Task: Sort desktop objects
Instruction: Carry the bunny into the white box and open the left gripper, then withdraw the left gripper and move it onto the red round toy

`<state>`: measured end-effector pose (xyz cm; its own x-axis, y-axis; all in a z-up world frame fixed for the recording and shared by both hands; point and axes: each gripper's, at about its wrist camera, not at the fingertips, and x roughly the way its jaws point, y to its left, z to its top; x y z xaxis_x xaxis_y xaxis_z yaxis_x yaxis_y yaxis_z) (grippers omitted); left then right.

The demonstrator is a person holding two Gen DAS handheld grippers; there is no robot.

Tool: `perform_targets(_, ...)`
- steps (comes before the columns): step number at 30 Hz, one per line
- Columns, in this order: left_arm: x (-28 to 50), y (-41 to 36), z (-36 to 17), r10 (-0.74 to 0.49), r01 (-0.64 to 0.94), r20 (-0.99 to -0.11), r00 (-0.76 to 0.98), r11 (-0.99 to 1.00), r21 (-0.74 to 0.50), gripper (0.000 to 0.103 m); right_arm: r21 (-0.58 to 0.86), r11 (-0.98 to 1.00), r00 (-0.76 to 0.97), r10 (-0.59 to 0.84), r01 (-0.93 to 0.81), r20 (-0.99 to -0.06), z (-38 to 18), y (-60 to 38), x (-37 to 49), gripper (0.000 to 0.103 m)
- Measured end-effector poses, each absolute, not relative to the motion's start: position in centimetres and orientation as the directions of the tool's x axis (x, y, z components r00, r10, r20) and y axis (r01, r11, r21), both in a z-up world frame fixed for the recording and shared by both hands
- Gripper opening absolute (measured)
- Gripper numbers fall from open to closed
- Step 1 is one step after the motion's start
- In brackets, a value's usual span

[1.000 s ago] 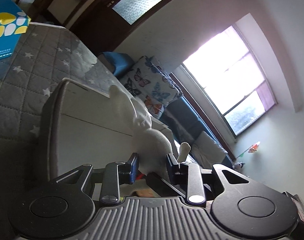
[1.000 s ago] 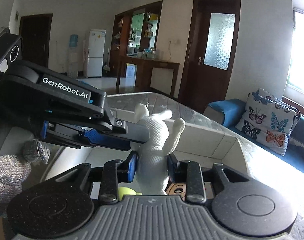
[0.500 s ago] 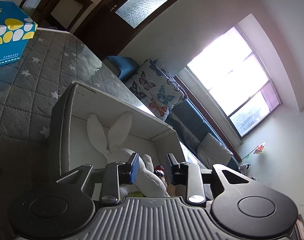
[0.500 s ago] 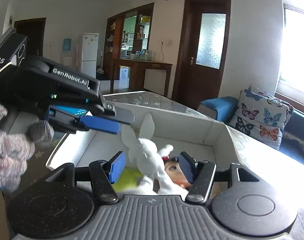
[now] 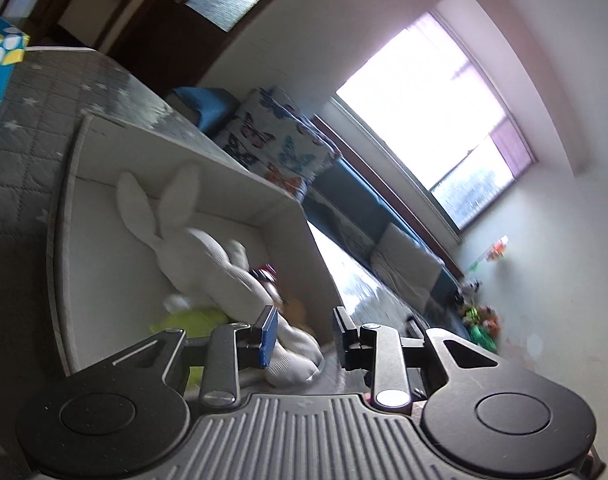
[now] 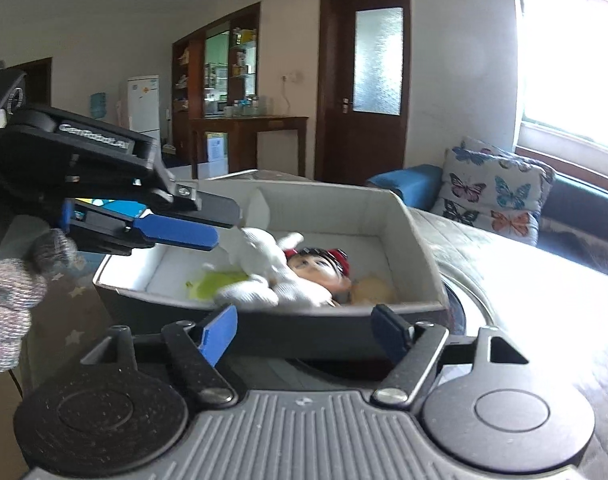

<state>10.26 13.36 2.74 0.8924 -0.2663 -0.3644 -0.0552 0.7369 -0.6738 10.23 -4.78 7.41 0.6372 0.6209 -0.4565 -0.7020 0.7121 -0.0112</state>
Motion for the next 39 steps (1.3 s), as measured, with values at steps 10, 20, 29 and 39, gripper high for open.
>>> perform_targets(10,11.2,8.4,1.2,-0.393,0.030,-0.425,0.815,0.761,-0.648,0.032,-0.003,0.807,0.703,0.513,-0.590,-0.493,5.8,-9.7,11.2,0.077)
perform_targets(20,13.5,6.5,-0.3,-0.434,0.032,-0.481,0.762,0.767,-0.641,0.032,0.025,0.843,0.729,0.480,-0.538,-0.488,5.3,-12.6,12.4,0.078)
perform_targets(29,14.7,6.3,-0.7,-0.456,0.039,-0.485,0.746,0.757,-0.653,0.033,0.075,0.827,0.673,0.503,-0.558,-0.542,3.1,-12.6,13.6,0.081)
perform_targets(39,15.3,5.0,-1.1,-0.490,0.064,-0.499,0.715,0.756,-0.651,0.034,0.089,0.798,0.624,0.530,-0.596,-0.574,2.6,-11.5,13.3,0.067)
